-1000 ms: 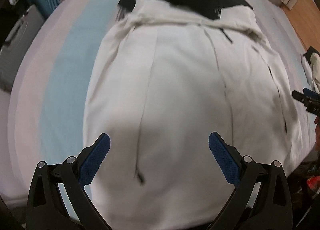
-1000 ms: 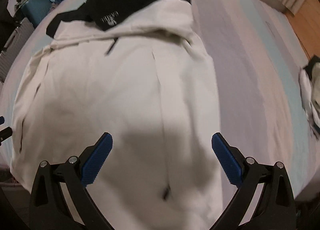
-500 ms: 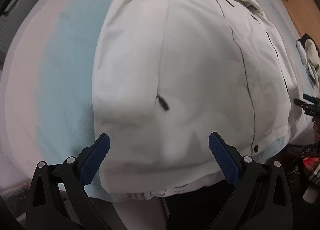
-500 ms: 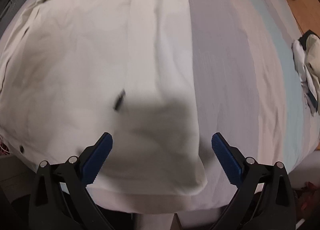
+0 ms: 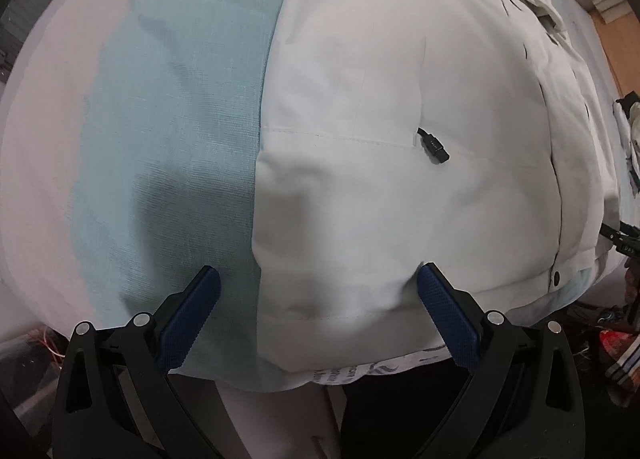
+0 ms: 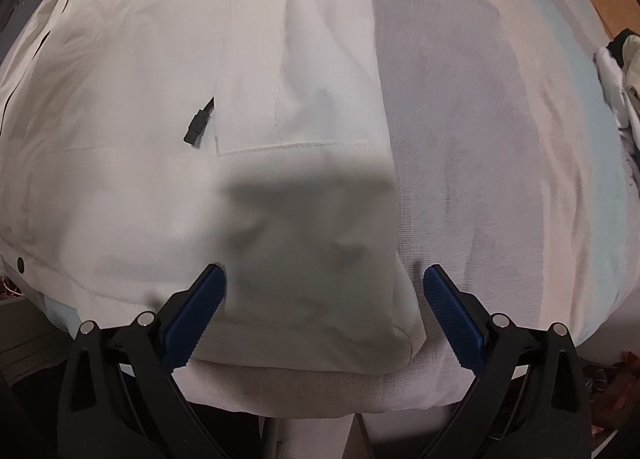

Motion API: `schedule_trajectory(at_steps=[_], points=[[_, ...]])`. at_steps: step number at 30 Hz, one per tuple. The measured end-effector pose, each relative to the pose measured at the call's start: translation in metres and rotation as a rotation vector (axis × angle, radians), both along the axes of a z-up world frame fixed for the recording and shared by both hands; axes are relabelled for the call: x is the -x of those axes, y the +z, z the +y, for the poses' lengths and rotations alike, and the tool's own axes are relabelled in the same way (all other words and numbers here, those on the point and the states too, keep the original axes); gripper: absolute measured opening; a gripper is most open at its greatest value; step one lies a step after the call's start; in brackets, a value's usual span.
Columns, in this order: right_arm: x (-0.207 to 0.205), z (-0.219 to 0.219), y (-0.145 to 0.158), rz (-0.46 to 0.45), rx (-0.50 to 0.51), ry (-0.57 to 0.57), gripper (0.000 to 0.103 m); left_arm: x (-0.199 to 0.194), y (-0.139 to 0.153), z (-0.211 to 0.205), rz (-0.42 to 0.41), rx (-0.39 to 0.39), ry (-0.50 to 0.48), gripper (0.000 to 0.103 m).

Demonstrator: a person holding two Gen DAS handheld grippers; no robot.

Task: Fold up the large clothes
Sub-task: 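Move both open grippers along the white jacket body to its hem, then close both grippers on the white jacket hem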

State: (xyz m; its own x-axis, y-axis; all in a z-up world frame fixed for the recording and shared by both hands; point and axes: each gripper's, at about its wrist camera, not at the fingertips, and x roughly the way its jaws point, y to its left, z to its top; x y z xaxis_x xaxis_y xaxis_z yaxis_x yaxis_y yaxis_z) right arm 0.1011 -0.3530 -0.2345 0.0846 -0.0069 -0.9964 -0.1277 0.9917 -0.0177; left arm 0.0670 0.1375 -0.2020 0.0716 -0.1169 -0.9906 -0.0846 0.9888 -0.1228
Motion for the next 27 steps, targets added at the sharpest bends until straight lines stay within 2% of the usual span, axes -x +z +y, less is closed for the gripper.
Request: schedule_trajectory(at_steps=[2, 6, 15, 18, 20, 26, 27], points=[[0.0, -0.001, 0.0, 0.006, -0.013, -0.004, 0.095, -0.001, 0.0, -0.004, 0.004, 0.012, -0.01, 0.096], [-0.002, -0.011, 0.003, 0.01, -0.043, -0.016, 0.091, 0.002, 0.0, -0.015, 0.023, 0.035, -0.053, 0.079], [0.002, -0.037, 0.009, 0.021, -0.138, -0.038, 0.09, 0.007, 0.005, -0.018, 0.031, 0.031, -0.022, 0.075], [-0.001, -0.044, 0.006, 0.046, -0.106, -0.047, 0.089, 0.004, 0.0, -0.013, 0.04, 0.025, -0.027, 0.075], [0.0, -0.049, 0.003, 0.061, -0.12, -0.073, 0.088, 0.006, -0.001, -0.014, 0.04, 0.02, -0.022, 0.075], [0.001, -0.053, 0.003, 0.082, -0.129, -0.082, 0.069, 0.004, -0.001, -0.011, 0.047, 0.011, -0.008, 0.074], [0.001, -0.054, 0.004, 0.085, -0.131, -0.084, 0.064, 0.004, -0.001, -0.012, 0.049, 0.006, -0.009, 0.072]])
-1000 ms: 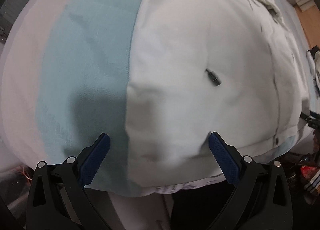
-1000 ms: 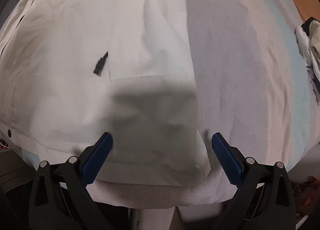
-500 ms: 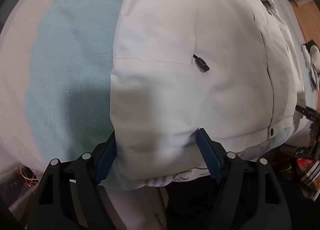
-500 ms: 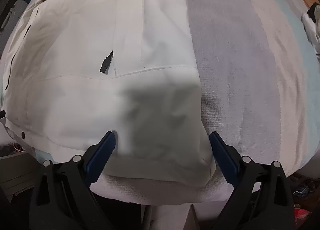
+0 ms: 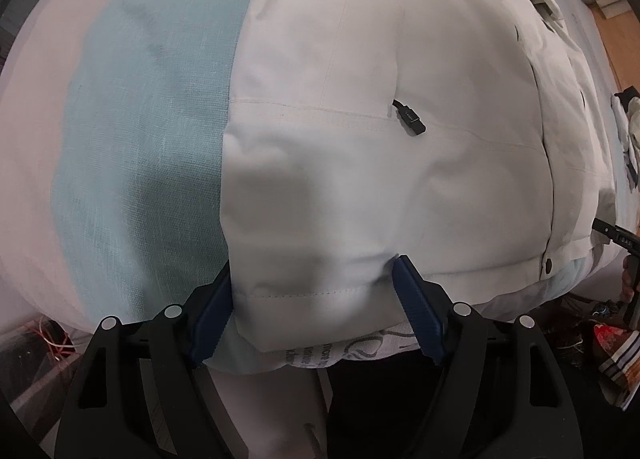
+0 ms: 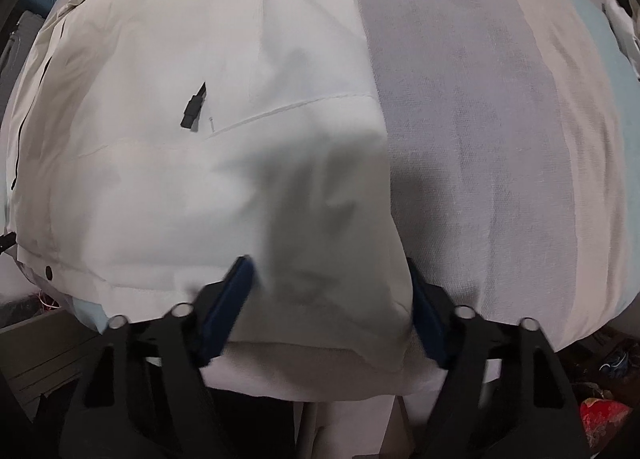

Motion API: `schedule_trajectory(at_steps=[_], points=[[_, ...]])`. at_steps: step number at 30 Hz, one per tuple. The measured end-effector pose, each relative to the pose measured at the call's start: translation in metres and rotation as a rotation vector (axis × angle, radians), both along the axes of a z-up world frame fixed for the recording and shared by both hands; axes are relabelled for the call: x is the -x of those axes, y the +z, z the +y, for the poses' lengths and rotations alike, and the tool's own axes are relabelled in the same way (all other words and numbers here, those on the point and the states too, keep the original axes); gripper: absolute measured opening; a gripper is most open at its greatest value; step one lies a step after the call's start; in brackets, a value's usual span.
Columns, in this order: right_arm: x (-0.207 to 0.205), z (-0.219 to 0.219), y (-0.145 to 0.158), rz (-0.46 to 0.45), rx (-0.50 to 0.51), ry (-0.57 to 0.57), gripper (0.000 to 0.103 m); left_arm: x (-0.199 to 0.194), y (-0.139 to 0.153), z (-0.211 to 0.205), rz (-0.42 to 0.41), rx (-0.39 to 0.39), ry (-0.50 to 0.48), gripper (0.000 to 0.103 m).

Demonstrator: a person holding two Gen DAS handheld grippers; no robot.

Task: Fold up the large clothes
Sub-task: 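Close both grippers on the white jacket hem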

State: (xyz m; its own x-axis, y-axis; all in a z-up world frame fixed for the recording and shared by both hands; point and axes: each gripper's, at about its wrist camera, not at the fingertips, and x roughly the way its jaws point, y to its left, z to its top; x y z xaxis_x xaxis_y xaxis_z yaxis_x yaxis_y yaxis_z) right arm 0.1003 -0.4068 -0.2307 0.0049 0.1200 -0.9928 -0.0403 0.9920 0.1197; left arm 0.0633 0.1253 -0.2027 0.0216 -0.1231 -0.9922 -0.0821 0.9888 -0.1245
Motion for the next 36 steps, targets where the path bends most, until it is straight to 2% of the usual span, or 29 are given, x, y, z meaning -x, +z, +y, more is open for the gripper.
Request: schedule_trajectory(at_steps=[1, 3, 4, 6, 11, 16, 23, 28, 33, 36], points=[[0.001, 0.0, 0.001, 0.001, 0.002, -0.003, 0.057, -0.001, 0.0, 0.001, 0.004, -0.003, 0.001, 0.069], [0.001, -0.003, 0.003, 0.007, 0.003, -0.002, 0.048, 0.0, -0.003, 0.003, 0.015, 0.005, 0.0, 0.055], [0.002, -0.002, 0.005, 0.01, 0.007, -0.002, 0.042, -0.001, -0.003, 0.003, 0.015, 0.008, 0.002, 0.052], [0.007, 0.009, 0.01, 0.013, 0.025, 0.009, 0.034, -0.003, -0.001, 0.001, 0.015, 0.013, -0.005, 0.042], [0.007, 0.025, 0.013, 0.018, 0.07, 0.043, 0.015, -0.006, 0.003, -0.008, 0.013, 0.009, -0.031, 0.025], [0.011, 0.035, 0.017, 0.019, 0.095, 0.043, 0.008, -0.006, 0.004, -0.01, 0.007, 0.011, -0.034, 0.02], [0.009, 0.06, 0.014, 0.023, 0.12, 0.036, 0.008, -0.002, 0.009, -0.012, -0.004, -0.004, -0.035, 0.017], [0.002, 0.05, 0.022, 0.037, 0.101, 0.023, 0.007, 0.0, 0.022, -0.014, -0.015, -0.027, -0.052, 0.015], [-0.006, 0.043, 0.037, 0.057, 0.079, 0.03, 0.006, 0.0, 0.041, -0.02, -0.028, -0.015, -0.054, 0.007], [-0.013, 0.035, 0.045, 0.072, 0.053, 0.023, 0.005, -0.001, 0.051, -0.026, -0.03, -0.029, -0.078, 0.005]])
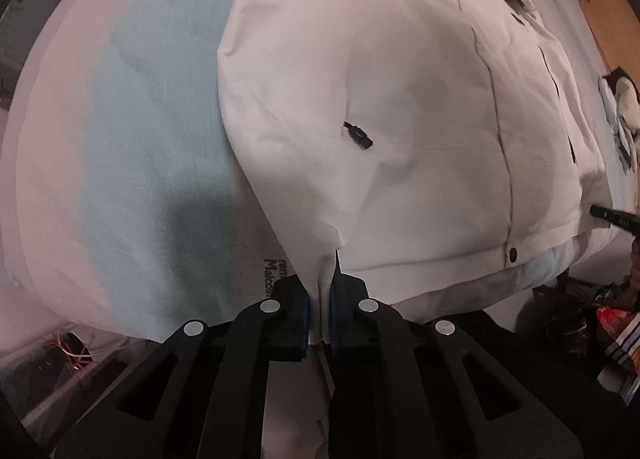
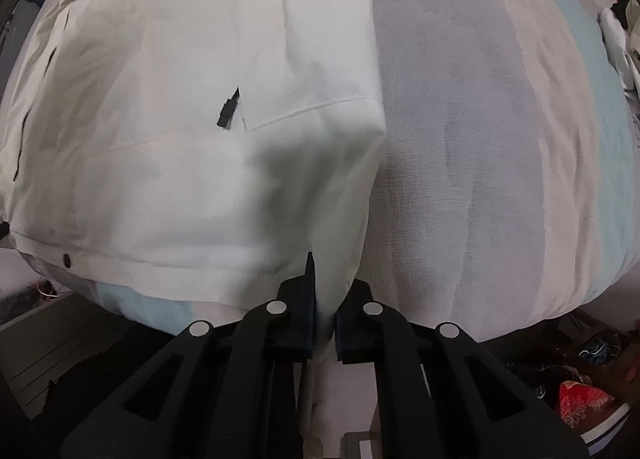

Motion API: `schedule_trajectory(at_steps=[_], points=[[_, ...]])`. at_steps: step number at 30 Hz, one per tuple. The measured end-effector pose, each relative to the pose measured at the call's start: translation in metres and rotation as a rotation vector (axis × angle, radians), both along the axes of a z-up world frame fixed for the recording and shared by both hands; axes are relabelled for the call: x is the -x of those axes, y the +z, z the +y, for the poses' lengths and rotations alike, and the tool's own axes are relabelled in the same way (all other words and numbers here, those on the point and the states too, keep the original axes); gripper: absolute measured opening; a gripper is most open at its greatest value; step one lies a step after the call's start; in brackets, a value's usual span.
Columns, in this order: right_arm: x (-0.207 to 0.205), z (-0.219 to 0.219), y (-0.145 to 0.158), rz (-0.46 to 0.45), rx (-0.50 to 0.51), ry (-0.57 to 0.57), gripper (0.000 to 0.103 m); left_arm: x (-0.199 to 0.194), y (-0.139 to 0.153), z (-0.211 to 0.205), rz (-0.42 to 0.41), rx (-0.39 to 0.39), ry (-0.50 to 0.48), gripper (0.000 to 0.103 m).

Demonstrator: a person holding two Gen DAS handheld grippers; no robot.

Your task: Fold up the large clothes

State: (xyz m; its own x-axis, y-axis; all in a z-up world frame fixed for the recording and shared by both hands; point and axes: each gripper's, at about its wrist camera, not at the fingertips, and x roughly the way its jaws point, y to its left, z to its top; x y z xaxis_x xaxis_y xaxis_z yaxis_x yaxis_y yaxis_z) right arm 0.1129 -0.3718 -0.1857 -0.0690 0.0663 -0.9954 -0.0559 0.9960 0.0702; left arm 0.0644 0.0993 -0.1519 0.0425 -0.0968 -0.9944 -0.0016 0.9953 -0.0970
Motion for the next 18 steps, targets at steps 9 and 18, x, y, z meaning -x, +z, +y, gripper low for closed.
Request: schedule_trajectory(at_steps=[9, 18], points=[[-0.013, -0.012, 0.017, 0.031, -0.068, -0.029, 0.005, 0.001, 0.016, -0.005, -0.004, 0.006, 0.005, 0.004], [-0.037, -0.03, 0.055, 0.053, -0.15, -0.025, 0.005, -0.008, 0.057, -0.022, -0.036, -0.02, -0.024, 0.004]])
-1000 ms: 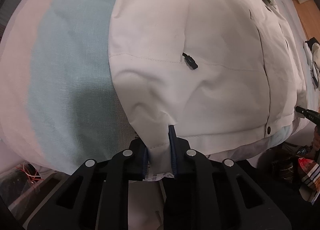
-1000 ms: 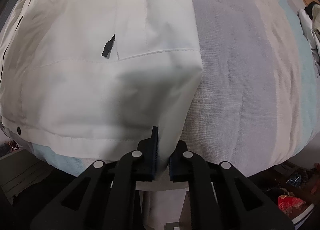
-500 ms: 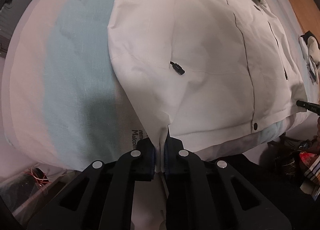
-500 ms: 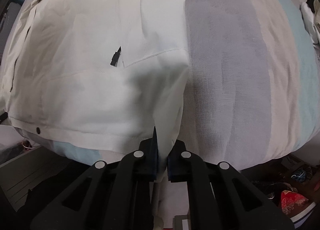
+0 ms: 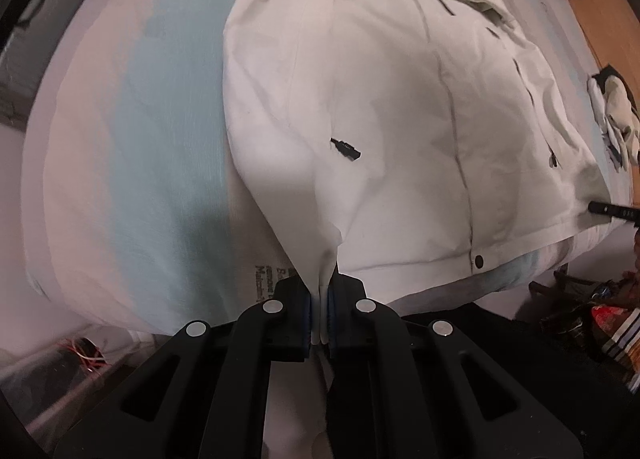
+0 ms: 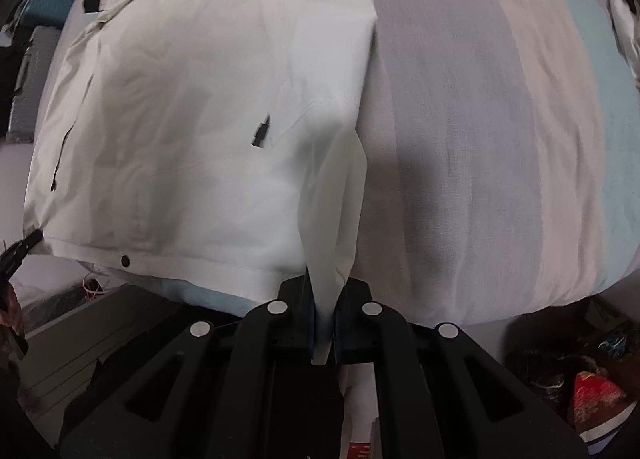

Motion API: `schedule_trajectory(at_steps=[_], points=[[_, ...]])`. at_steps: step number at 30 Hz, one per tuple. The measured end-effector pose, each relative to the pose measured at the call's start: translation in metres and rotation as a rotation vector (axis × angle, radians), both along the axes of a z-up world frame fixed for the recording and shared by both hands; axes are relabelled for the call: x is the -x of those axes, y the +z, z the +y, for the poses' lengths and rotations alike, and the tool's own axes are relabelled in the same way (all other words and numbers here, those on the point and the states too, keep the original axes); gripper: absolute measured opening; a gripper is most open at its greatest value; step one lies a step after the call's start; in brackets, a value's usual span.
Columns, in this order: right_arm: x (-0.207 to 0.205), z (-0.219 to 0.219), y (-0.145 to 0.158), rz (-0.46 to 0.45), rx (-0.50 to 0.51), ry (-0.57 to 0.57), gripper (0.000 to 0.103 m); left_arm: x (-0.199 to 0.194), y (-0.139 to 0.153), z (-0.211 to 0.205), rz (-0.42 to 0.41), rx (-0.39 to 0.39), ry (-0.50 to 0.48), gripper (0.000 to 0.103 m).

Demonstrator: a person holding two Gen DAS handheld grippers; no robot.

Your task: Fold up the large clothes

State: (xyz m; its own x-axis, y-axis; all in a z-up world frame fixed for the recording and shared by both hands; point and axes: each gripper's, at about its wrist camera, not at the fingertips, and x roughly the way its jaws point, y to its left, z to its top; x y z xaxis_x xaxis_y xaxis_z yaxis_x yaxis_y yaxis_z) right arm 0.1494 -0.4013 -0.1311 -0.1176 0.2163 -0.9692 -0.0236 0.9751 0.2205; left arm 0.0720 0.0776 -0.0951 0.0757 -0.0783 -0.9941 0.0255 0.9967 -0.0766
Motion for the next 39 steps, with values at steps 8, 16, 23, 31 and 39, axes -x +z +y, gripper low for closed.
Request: schedule_trajectory(at_steps=[8, 16, 23, 31, 39], points=[[-0.013, 0.011, 0.025, 0.002, -0.024, 0.058, 0.005, -0.014, 0.009, -0.004, 0.014, 0.02, -0.042, 0.004], [-0.038, 0.009, 0.063, 0.011, -0.054, 0.028, 0.004, -0.046, 0.04, 0.025, 0.014, 0.158, 0.011, 0.004], [-0.068, 0.006, 0.098, -0.047, -0.02, 0.001, 0.004, -0.079, 0.052, 0.049, 0.013, 0.197, 0.023, 0.004], [-0.104, 0.01, 0.128, -0.137, 0.002, 0.009, 0.004, -0.118, 0.068, 0.054, -0.018, 0.176, -0.034, 0.004], [-0.158, 0.017, 0.155, -0.219, 0.027, -0.007, 0.004, -0.182, 0.087, 0.058, -0.065, 0.169, -0.09, 0.004]])
